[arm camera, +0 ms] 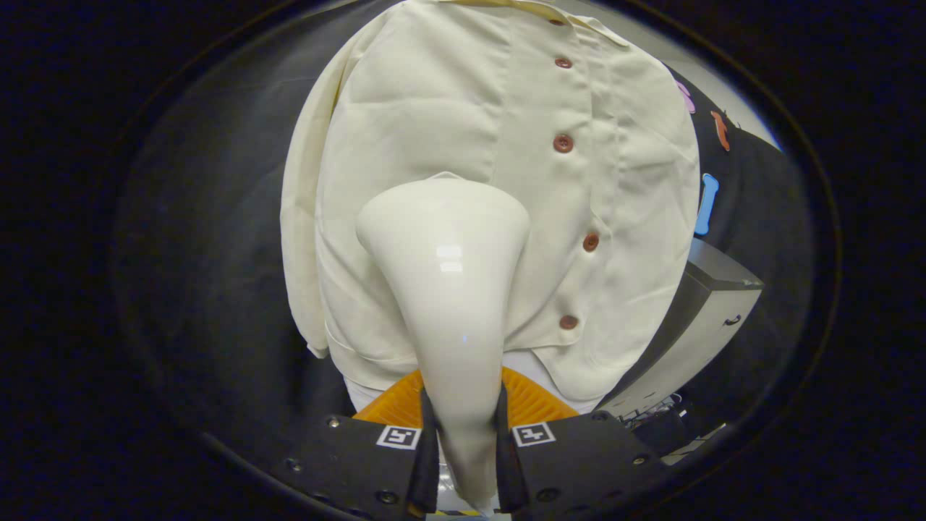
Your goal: Iron the clothes twice with a garment steamer, once on the left side and once on the right side.
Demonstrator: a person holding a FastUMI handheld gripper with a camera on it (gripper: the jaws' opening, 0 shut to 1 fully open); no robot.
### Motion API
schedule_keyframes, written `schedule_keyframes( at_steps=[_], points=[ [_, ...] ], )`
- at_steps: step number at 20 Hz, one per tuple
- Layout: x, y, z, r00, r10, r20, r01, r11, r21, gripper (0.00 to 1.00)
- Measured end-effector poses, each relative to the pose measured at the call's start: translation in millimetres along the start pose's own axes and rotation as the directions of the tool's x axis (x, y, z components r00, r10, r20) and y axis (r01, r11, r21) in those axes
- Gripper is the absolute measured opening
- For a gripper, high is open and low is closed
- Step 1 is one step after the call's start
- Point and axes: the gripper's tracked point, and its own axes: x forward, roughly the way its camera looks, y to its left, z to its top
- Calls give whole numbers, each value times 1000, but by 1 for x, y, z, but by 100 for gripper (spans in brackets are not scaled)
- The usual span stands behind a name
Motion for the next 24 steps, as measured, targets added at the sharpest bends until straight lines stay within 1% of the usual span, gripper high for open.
schedule_keyframes(
  at_steps=[9, 14, 16, 18, 20, 24],
  points=[
    [27, -6, -64, 995, -7, -101, 3, 999, -45, 32],
    [38, -4, -94, 992, -6, -122, -3, 997, -74, 32],
    [40, -4, -107, 990, 7, -141, -18, 997, -77, 32],
    [34, -2, -120, 987, 18, -159, -32, 996, -84, 32],
    [19, -3, -128, 988, 30, -149, -44, 995, -89, 32],
    [-26, -8, -132, 993, 41, -109, -51, 995, -91, 32]
  ],
)
